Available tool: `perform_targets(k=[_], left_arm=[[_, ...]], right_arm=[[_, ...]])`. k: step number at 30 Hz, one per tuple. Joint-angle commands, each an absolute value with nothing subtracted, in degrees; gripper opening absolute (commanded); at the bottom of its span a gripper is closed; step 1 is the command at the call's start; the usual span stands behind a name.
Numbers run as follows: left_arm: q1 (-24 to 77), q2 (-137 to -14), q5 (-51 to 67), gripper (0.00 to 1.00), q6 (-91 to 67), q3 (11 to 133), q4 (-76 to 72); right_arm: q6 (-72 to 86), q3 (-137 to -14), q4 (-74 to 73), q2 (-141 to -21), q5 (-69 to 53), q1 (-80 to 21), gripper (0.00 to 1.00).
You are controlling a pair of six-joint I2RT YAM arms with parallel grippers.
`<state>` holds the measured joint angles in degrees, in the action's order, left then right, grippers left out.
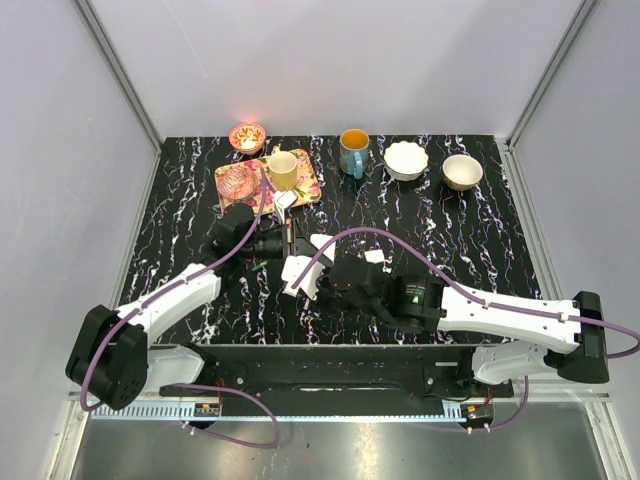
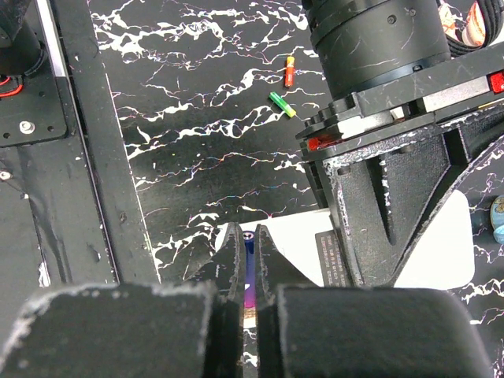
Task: Load the batteries into the remote control
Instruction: Load the battery into the remote control.
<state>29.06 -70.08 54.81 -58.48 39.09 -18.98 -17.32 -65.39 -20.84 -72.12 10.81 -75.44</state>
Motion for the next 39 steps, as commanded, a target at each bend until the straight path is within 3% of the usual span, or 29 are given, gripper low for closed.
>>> perform_targets(k=[1, 20, 39], left_arm=[[28.8, -68.3, 55.5, 0.00, -59.1, 42.5, -21.8], [28.8, -66.8, 55.8, 0.00, -60.9, 42.7, -23.6], [28.8, -70.3, 55.0, 0.00, -67.4, 40.3, -30.7]], right_arm=[[-16.3, -66.1, -23.2, -71.5, 9.7, -75.9, 0.00], [-17.1, -68.7, -32.0, -76.2, 10.4, -75.9, 0.00], [-17.0, -68.1, -31.9, -74.9, 12.7, -75.9, 0.00]])
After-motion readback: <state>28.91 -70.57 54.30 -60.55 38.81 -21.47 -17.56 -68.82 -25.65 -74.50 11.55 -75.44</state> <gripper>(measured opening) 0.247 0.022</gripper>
